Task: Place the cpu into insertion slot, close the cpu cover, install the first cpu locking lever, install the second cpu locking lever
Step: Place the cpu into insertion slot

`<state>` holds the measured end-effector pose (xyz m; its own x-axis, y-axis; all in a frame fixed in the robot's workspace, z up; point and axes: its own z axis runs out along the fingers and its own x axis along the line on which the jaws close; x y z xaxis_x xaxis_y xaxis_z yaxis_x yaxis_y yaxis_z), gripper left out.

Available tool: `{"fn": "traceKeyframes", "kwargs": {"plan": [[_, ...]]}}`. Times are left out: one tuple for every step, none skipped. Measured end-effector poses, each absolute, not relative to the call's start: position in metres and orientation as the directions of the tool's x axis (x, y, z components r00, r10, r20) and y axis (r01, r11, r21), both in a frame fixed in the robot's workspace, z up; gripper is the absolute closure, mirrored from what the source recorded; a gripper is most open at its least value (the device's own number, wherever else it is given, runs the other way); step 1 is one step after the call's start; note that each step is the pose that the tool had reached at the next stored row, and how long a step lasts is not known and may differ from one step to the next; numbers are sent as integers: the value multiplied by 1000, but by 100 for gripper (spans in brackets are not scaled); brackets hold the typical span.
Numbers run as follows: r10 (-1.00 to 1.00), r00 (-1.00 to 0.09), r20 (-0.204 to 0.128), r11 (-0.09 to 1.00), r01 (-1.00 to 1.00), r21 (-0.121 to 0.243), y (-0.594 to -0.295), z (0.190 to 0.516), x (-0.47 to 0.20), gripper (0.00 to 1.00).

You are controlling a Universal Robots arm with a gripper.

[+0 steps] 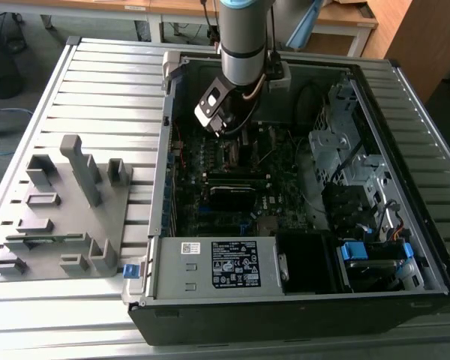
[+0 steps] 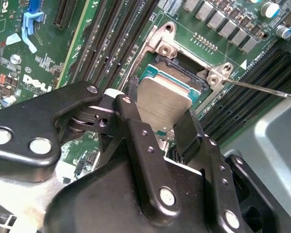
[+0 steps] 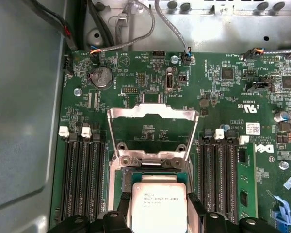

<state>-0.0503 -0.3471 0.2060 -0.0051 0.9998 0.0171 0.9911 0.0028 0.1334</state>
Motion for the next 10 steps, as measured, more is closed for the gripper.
{"fn": "traceKeyframes", "kwargs": {"plan": [[1000, -5, 17, 3, 991, 135, -347, 205, -51, 46], [1000, -5, 17, 3, 991, 135, -347, 205, -51, 46], [1000, -5, 17, 3, 991, 135, -347, 204, -51, 46], [1000, -5, 17, 3, 991, 135, -347, 204, -51, 46], [1000, -5, 17, 3, 991, 135, -347, 204, -51, 46], [1000, -5, 17, 3, 991, 135, -346, 204, -51, 46], [1000, -5, 17, 3, 991, 135, -345, 204, -51, 46], [1000, -5, 17, 3, 991, 135, -344, 204, -51, 46], [1000, -5, 17, 3, 991, 135, -342, 204, -51, 46], [1000, -5, 17, 3, 991, 135, -341, 204, -51, 46]]}}
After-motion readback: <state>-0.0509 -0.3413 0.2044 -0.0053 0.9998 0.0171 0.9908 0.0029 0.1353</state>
